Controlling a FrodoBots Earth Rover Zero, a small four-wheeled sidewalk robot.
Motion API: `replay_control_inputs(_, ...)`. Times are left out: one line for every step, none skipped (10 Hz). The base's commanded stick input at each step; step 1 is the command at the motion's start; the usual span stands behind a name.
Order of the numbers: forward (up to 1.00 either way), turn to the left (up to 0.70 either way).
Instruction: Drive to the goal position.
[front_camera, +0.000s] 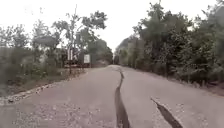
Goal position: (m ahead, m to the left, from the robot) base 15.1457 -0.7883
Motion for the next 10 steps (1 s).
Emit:
replay_control_inputs(1.00, -0.26)
replay_control_inputs(1.00, -0.09)
replay_control_inputs(1.00, 0.00)
replay_control_inputs(1.00, 0.00)
replay_control_inputs(1.00, 0.00)
replay_control_inputs(1.00, 0.00)
replay_control_inputs(1.00, 0.00)
replay_control_inputs(1.00, 0.00)
replay_control_inputs(1.00, 0.00)
replay_control_inputs(1.00, 0.00)
